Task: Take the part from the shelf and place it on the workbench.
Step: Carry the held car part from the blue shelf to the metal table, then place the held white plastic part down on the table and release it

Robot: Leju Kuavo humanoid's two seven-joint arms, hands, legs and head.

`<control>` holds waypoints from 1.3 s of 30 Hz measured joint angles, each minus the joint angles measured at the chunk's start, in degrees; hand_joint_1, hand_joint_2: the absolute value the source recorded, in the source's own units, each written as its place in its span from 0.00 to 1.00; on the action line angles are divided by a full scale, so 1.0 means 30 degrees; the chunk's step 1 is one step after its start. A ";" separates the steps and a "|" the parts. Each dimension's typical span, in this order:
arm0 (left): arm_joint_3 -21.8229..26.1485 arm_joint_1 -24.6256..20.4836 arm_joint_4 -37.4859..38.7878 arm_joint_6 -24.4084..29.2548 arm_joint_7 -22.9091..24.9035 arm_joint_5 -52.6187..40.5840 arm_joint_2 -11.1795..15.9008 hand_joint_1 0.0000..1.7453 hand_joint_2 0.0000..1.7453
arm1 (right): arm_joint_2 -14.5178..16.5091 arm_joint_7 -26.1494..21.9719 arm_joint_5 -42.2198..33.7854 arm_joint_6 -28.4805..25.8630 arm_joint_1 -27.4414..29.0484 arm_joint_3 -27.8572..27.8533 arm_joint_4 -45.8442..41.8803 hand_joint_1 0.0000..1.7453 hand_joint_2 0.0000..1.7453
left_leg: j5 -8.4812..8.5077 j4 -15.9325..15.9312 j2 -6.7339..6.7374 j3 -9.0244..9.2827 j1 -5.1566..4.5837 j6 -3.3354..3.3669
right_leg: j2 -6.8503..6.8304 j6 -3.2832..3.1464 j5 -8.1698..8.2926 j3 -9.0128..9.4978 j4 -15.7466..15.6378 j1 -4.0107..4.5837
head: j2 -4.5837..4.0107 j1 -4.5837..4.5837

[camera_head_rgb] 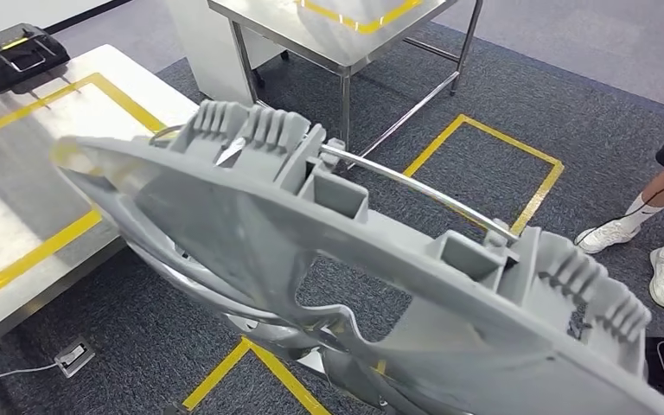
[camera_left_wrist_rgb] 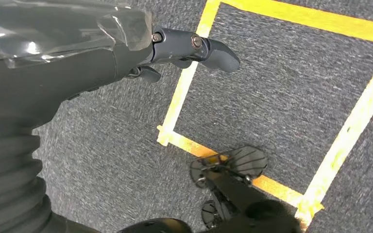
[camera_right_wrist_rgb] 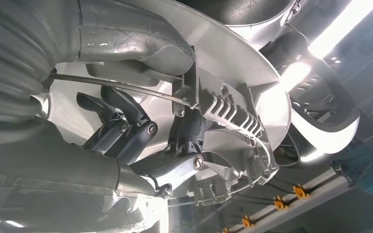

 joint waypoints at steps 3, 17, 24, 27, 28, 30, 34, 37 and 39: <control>0.0007 -0.0053 0.0020 -0.0002 -0.0020 0.0047 0.0023 0.00 1.00 | 0.0004 0.0002 -0.0011 0.0004 -0.0053 0.0011 -0.0013 1.00 1.00 | 0.0513 -0.2179 0.0867 0.1062 -0.0330 0.0300 | -0.0500 0.0205 -0.0188 0.0150 -0.0019 0.0144 | 0.0000 0.0009; 0.0004 -0.0115 0.0148 -0.0016 -0.0069 0.0124 -0.0231 0.00 1.00 | -0.0133 0.0004 -0.0020 0.0056 -0.0216 -0.0002 -0.0055 1.00 1.00 | 0.0614 -0.2485 -0.2821 0.1515 0.0007 0.0390 | 0.2353 0.0889 0.0418 -0.0693 0.0270 -0.0087 | 0.0000 0.0211; -0.0002 -0.0091 0.0397 -0.0168 -0.0122 0.0109 -0.0210 0.00 1.00 | -0.0164 -0.0060 0.0131 0.0009 -0.0380 0.0022 -0.0053 1.00 1.00 | -0.0688 -0.0112 -0.1236 0.0211 -0.0051 -0.0152 | 0.1512 0.0000 0.0467 -0.0350 -0.0062 -0.0062 | 0.0000 0.0049; -0.0002 -0.0176 0.0428 -0.0178 -0.0122 0.0109 -0.0266 0.00 1.00 | -0.0177 -0.0064 0.0138 0.0009 -0.0376 0.0025 -0.0051 1.00 1.00 | -0.1828 0.3184 -0.0708 -0.1539 0.0053 -0.0226 | 0.0842 -0.0149 0.0370 -0.0321 -0.0054 0.0081 | 0.0000 0.0000; -0.0002 -0.0169 0.0441 -0.0182 -0.0122 0.0109 -0.0286 0.00 1.00 | -0.0179 -0.0064 0.0142 0.0009 -0.0378 0.0027 -0.0051 1.00 1.00 | -0.1578 0.3111 -0.0670 -0.1547 0.0069 -0.0200 | 0.0632 -0.0168 0.0332 -0.0292 -0.0054 0.0132 | 0.0000 -0.0004; -0.0002 -0.0170 0.0468 -0.0182 -0.0122 0.0109 -0.0277 0.00 1.00 | -0.0179 -0.0064 0.0148 0.0009 -0.0394 0.0029 -0.0051 1.00 1.00 | -0.0335 0.0809 -0.0354 -0.0390 0.0005 0.0019 | 0.0229 -0.0194 0.0238 -0.0177 -0.0059 0.0258 | 0.0000 -0.0004; 0.0002 -0.0270 0.0495 -0.0182 -0.0146 0.0109 -0.0197 0.00 1.00 | -0.0191 -0.0073 0.0148 0.0004 -0.0420 0.0031 -0.0053 1.00 1.00 | 0.0445 -0.2180 0.0738 0.1141 -0.0361 0.0527 | -0.0375 -0.0064 0.0076 -0.0029 -0.0108 0.0421 | 0.0000 0.0056; 0.0004 -0.0242 0.0568 -0.0213 -0.0171 0.0107 -0.0169 0.00 1.00 | -0.0191 -0.0100 0.0168 0.0000 -0.0453 0.0040 -0.0058 1.00 1.00 | 0.0585 -0.2471 0.0253 0.1274 -0.0365 0.0656 | -0.0707 0.0127 0.0004 0.0071 -0.0164 0.0374 | 0.0000 0.0040; 0.0002 -0.0265 0.0616 -0.0271 -0.0193 0.0097 -0.0201 0.00 1.00 | -0.0202 -0.0131 0.0188 -0.0002 -0.0483 0.0046 -0.0062 1.00 1.00 | 0.0843 -0.2916 -0.0179 0.1611 -0.0184 0.0779 | -0.0020 0.0197 -0.0382 -0.0183 0.0527 0.0346 | -0.0002 0.0075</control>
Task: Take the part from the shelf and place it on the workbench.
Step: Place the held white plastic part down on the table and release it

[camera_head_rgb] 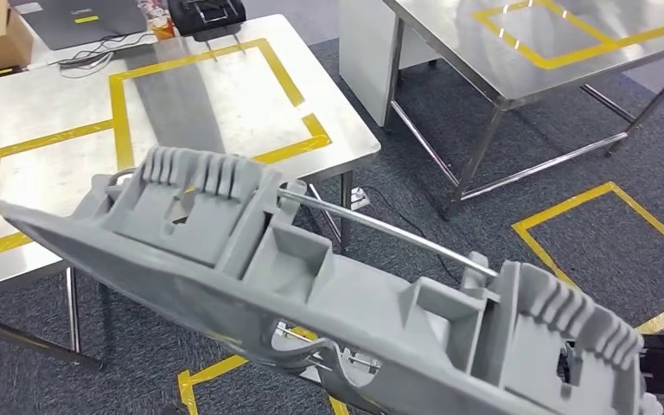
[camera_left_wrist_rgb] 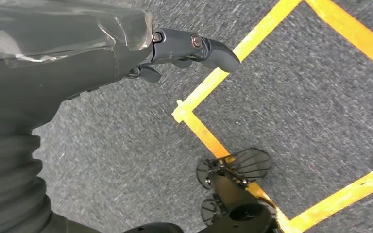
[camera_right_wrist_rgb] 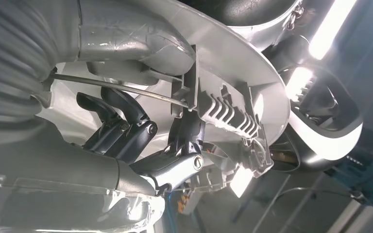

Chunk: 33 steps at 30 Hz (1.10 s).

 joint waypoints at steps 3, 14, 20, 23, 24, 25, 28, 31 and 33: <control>0.0002 -0.0143 0.0031 -0.0109 -0.0033 -0.0018 -0.0085 0.00 1.00 | -0.0049 -0.0109 0.0022 0.0002 0.0035 -0.0014 0.0025 1.00 1.00 | 0.0156 -0.0210 -0.0754 0.0150 0.0134 0.0074 | 0.1257 0.0002 -0.1262 -0.1661 0.3369 -0.0192 | 0.0002 0.0102; -0.0007 -0.0032 0.0313 -0.0200 -0.0089 -0.0078 -0.0166 0.00 1.00 | -0.0095 -0.0202 0.0089 -0.0011 -0.0036 -0.0009 0.0069 1.00 1.00 | -0.0196 0.0423 -0.2503 -0.0310 0.0351 -0.0894 | 0.2030 0.0297 0.0983 -0.0255 -0.0637 -0.0622 | 0.0002 0.0145; -0.0009 -0.0145 0.0351 -0.0200 -0.0095 -0.0098 -0.0189 0.00 1.00 | -0.0049 -0.0213 0.0080 -0.0011 -0.0034 -0.0009 0.0069 1.00 1.00 | -0.2341 0.5932 -0.0518 -0.3197 0.0336 -0.1078 | 0.0796 -0.0156 0.0791 -0.0090 -0.0672 -0.0416 | 0.0002 -0.0002; -0.0004 -0.0131 0.0397 -0.0187 -0.0102 -0.0104 -0.0178 0.00 1.00 | -0.0004 -0.0199 0.0089 -0.0011 -0.0043 -0.0009 0.0067 1.00 1.00 | -0.0843 0.3275 0.0009 -0.1881 0.0149 -0.0656 | 0.0163 -0.0224 0.0672 0.0046 -0.0677 -0.0232 | 0.0002 0.0000; 0.0000 -0.0148 0.0417 -0.0178 -0.0115 -0.0104 -0.0156 0.00 1.00 | 0.0024 -0.0191 0.0093 -0.0011 -0.0044 -0.0007 0.0066 1.00 1.00 | -0.0447 0.2022 0.0533 -0.1206 -0.0005 -0.0421 | -0.0023 -0.0197 0.0613 0.0099 -0.0672 -0.0135 | 0.0002 0.0011; 0.0005 -0.0177 0.0433 -0.0166 -0.0137 -0.0104 -0.0145 0.00 1.00 | 0.0046 -0.0184 0.0095 -0.0011 -0.0042 -0.0005 0.0064 1.00 1.00 | -0.0257 0.1164 0.0957 -0.0753 -0.0164 -0.0232 | -0.0199 -0.0153 0.0560 0.0137 -0.0671 -0.0097 | 0.0002 0.0009; 0.0013 -0.0229 0.0490 -0.0120 -0.0189 -0.0100 -0.0124 0.00 1.00 | 0.0128 -0.0126 0.0107 -0.0013 -0.0045 0.0002 0.0056 1.00 1.00 | -0.0232 0.0511 0.0920 -0.0436 -0.0371 -0.0015 | -0.0825 0.0071 0.0409 0.0246 -0.0729 -0.0052 | 0.0002 -0.0004; 0.0014 -0.0235 0.0530 -0.0100 -0.0220 -0.0100 -0.0178 0.00 1.00 | 0.0175 -0.0035 0.0135 -0.0018 -0.0052 0.0003 0.0020 1.00 1.00 | 0.0077 0.0069 0.0138 -0.0054 -0.0128 0.0139 | 0.0095 0.0173 -0.0237 -0.0171 0.0423 -0.0083 | 0.0002 0.0051; 0.0018 -0.0299 0.0534 -0.0100 -0.0248 -0.0104 -0.0240 0.00 1.00 | 0.0153 0.0000 0.0142 -0.0018 -0.0021 -0.0009 0.0005 1.00 1.00 | 0.0160 -0.0013 -0.0411 -0.0048 -0.0015 0.0198 | 0.1150 0.0122 -0.1198 -0.1375 0.2882 -0.0192 | 0.0002 0.0124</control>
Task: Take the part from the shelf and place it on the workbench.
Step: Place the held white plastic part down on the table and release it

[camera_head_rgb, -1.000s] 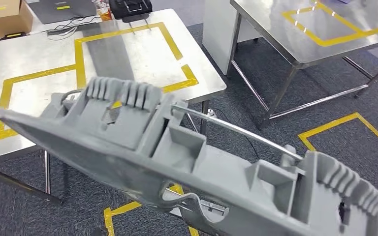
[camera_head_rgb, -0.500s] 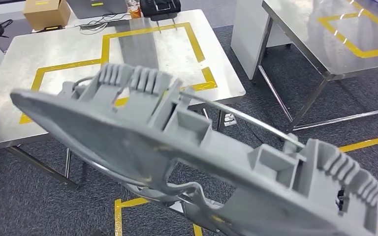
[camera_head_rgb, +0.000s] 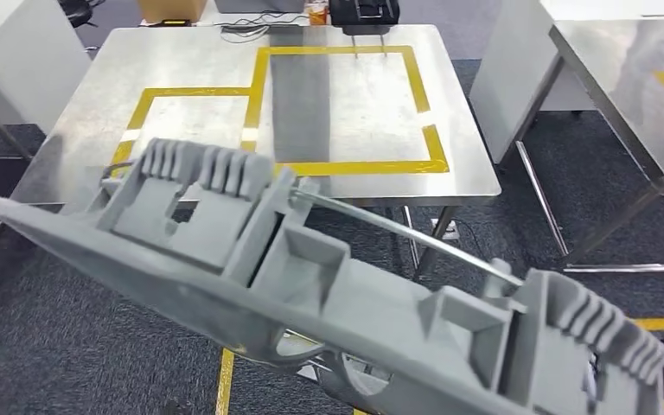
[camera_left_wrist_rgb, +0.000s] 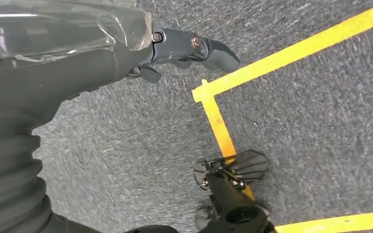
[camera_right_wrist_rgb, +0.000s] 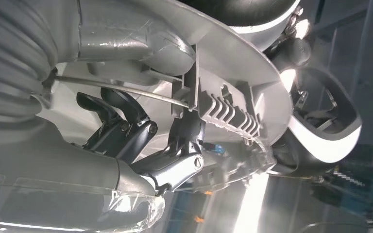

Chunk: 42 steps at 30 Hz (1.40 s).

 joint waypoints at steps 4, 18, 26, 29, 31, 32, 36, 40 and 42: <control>-0.0005 0.0009 0.0000 0.0000 -0.0009 0.0000 -0.0095 0.00 1.00 | -0.0055 0.0068 0.0011 0.0000 0.0007 -0.0013 0.0005 1.00 1.00 | -0.0046 0.0061 -0.1159 0.0037 0.0094 -0.0073 | 0.0293 0.0554 0.0446 -0.0768 0.0683 -0.0189 | 0.0000 0.0042; 0.0040 0.0068 0.0091 0.0022 -0.0033 -0.0087 -0.0186 0.00 1.00 | -0.0024 0.0185 -0.0286 -0.0122 -0.0114 0.0007 0.0020 1.00 1.00 | -0.2488 0.5957 -0.0161 -0.3140 0.0385 -0.1299 | 0.0116 -0.0255 0.2071 0.1273 -0.3645 -0.0257 | 0.0000 -0.0113; 0.0069 0.0018 0.0124 0.0024 -0.0126 -0.0133 -0.0189 0.00 1.00 | -0.0036 0.0430 -0.0391 -0.0226 -0.0131 0.0000 0.0015 1.00 1.00 | -0.0321 0.0439 -0.0013 -0.0251 0.0158 -0.0760 | -0.0076 0.0205 0.1863 0.1434 -0.3704 -0.0140 | 0.0000 -0.0117; 0.0071 0.0014 0.0133 0.0022 -0.0180 -0.0149 -0.0193 0.00 1.00 | -0.0060 0.0439 -0.0357 -0.0226 -0.0142 -0.0053 -0.0002 1.00 1.00 | -0.0125 -0.0028 -0.0091 0.0074 0.0273 -0.0404 | 0.0060 0.0285 0.1218 0.0827 -0.2439 -0.0149 | 0.0000 -0.0051; 0.0069 -0.0013 0.0135 0.0022 -0.0195 -0.0157 -0.0213 0.00 1.00 | -0.0086 0.0439 -0.0317 -0.0226 -0.0133 -0.0097 -0.0002 1.00 1.00 | -0.0128 -0.0086 -0.0150 0.0133 0.0285 -0.0292 | 0.0199 0.0169 0.0252 -0.0453 0.0068 -0.0198 | 0.0000 -0.0015; 0.0069 -0.0019 0.0137 0.0022 -0.0197 -0.0164 -0.0218 0.00 1.00 | -0.0100 0.0439 -0.0266 -0.0224 -0.0119 -0.0118 -0.0002 1.00 1.00 | -0.0149 -0.0084 -0.0196 0.0136 0.0283 -0.0283 | 0.0233 0.0189 -0.0080 -0.1098 0.1220 -0.0214 | 0.0000 -0.0004; 0.0069 -0.0020 0.0138 0.0018 -0.0198 -0.0277 -0.0280 0.00 1.00 | -0.0157 0.0439 -0.0025 -0.0213 -0.0152 -0.0189 -0.0002 1.00 1.00 | -0.0339 -0.0023 -0.0482 0.0268 0.0316 -0.0452 | 0.0269 0.0841 0.1274 -0.0361 -0.0880 -0.0414 | 0.0000 0.0009; 0.0075 -0.0034 0.0138 0.0015 -0.0198 -0.0364 -0.0291 0.00 1.00 | -0.0153 0.0439 0.0009 -0.0211 -0.0286 -0.0215 -0.0013 1.00 1.00 | -0.0740 0.0264 -0.0628 0.0273 0.0217 -0.0882 | 0.0362 0.0456 0.2091 0.1089 -0.3687 -0.0349 | 0.0000 0.0009; 0.0077 -0.0036 0.0138 0.0016 -0.0202 -0.0388 -0.0293 0.00 1.00 | -0.0153 0.0445 0.0037 -0.0211 -0.0315 -0.0215 -0.0016 1.00 1.00 | -0.0891 0.0370 -0.0568 0.0282 0.0330 -0.1050 | 0.0366 0.0152 0.2030 0.1211 -0.3701 -0.0359 | 0.0000 -0.0004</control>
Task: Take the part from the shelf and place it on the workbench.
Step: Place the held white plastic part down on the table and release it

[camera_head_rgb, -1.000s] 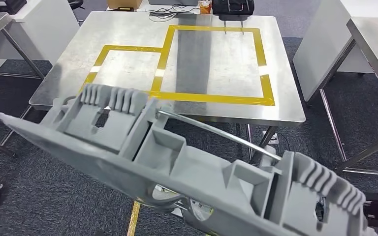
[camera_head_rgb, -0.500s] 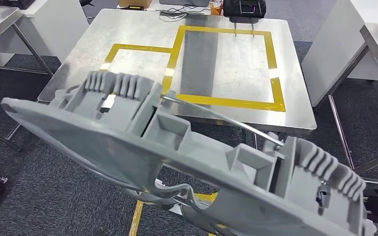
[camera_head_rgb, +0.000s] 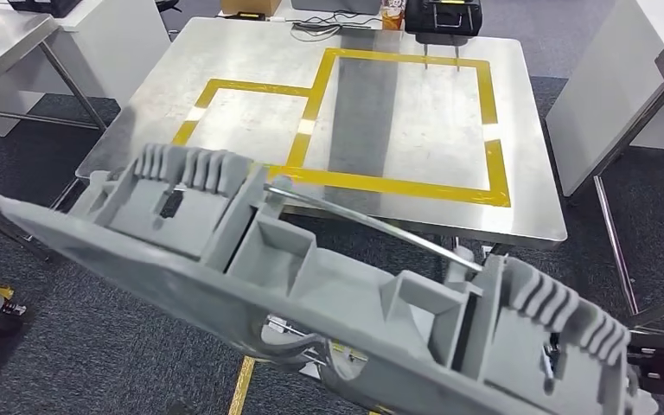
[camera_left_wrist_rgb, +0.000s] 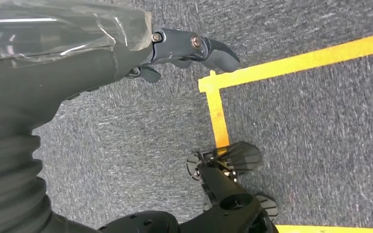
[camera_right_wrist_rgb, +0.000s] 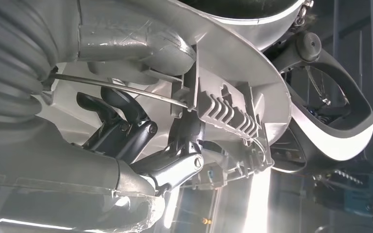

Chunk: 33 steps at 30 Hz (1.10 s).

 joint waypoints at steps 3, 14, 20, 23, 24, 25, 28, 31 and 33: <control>0.0009 -0.0022 0.0002 0.0005 -0.0004 -0.0035 0.0002 0.00 1.00 | 0.0004 0.0007 0.0042 0.0000 -0.0037 0.0005 0.0000 1.00 1.00 | -0.0912 0.2305 0.0315 -0.1153 0.0091 -0.0234 | -0.0018 -0.0359 -0.0237 0.0406 -0.0021 -0.0025 | 0.0000 -0.0111; 0.0009 -0.0038 0.0069 0.0004 -0.0004 -0.0042 0.0127 0.00 1.00 | 0.0016 0.0004 0.0071 0.0000 -0.0105 0.0013 -0.0007 1.00 1.00 | 0.1366 0.0069 0.0600 -0.1353 -0.0442 0.0896 | -0.0056 0.0037 -0.1531 0.2239 -0.0359 0.0323 | 0.0000 -0.0124; 0.0007 -0.0031 0.0086 -0.0002 -0.0011 -0.0042 0.0087 0.00 1.00 | -0.0009 0.0011 0.0077 0.0000 -0.0206 -0.0002 -0.0051 1.00 1.00 | 0.0876 -0.0860 0.0307 0.0073 -0.0297 0.1154 | -0.0027 0.0237 -0.2514 -0.0689 0.4426 0.0267 | -0.0007 -0.0038; -0.0002 -0.0013 0.0093 -0.0002 -0.0011 -0.0042 0.0051 0.00 1.00 | -0.0040 0.0011 0.0082 0.0000 -0.0158 -0.0007 -0.0047 1.00 1.00 | 0.0307 -0.0849 0.0146 0.0716 -0.0254 0.1001 | -0.0029 0.0604 -0.2690 -0.1901 0.4325 0.0136 | -0.0007 -0.0031; -0.0002 -0.0012 0.0095 -0.0002 -0.0011 -0.0042 0.0034 0.00 1.00 | -0.0057 0.0013 0.0086 0.0000 -0.0151 -0.0009 -0.0046 1.00 1.00 | 0.0075 -0.0833 0.0105 0.1011 -0.0227 0.0911 | -0.0031 0.0867 -0.1945 -0.1761 0.3167 0.0049 | -0.0007 -0.0024; -0.0002 -0.0011 0.0105 -0.0002 -0.0011 -0.0042 0.0027 0.00 1.00 | -0.0073 0.0015 0.0088 -0.0002 -0.0150 -0.0011 -0.0040 1.00 1.00 | -0.0166 -0.0772 0.0070 0.1280 -0.0223 0.0805 | -0.0055 0.1123 -0.0917 -0.1569 0.1856 -0.0038 | -0.0007 -0.0002; 0.0000 0.0001 0.0144 -0.0007 0.0004 -0.0078 0.0018 0.00 1.00 | -0.0106 -0.0022 0.0086 -0.0022 -0.0142 -0.0006 -0.0024 1.00 1.00 | -0.0864 -0.0488 0.0059 0.1640 -0.0254 0.0417 | -0.0225 0.0737 0.0932 -0.1140 -0.0066 -0.0038 | -0.0007 0.0020; 0.0005 -0.0047 0.0149 -0.0020 0.0011 -0.0129 -0.0006 0.00 1.00 | -0.0129 -0.0065 0.0118 -0.0047 -0.0174 0.0002 -0.0047 1.00 1.00 | -0.1001 0.0200 0.0179 0.1512 -0.0185 0.0185 | -0.0149 0.0012 0.0879 -0.0719 -0.0087 -0.0017 | -0.0007 -0.0001; 0.0007 -0.0089 0.0149 -0.0026 0.0013 -0.0157 -0.0027 0.00 1.00 | -0.0131 -0.0102 0.0151 -0.0055 -0.0198 0.0005 -0.0056 1.00 1.00 | -0.1246 0.2009 0.0290 0.0417 -0.0110 0.0008 | -0.0118 -0.0243 0.0667 -0.0386 -0.0135 -0.0048 | -0.0007 -0.0029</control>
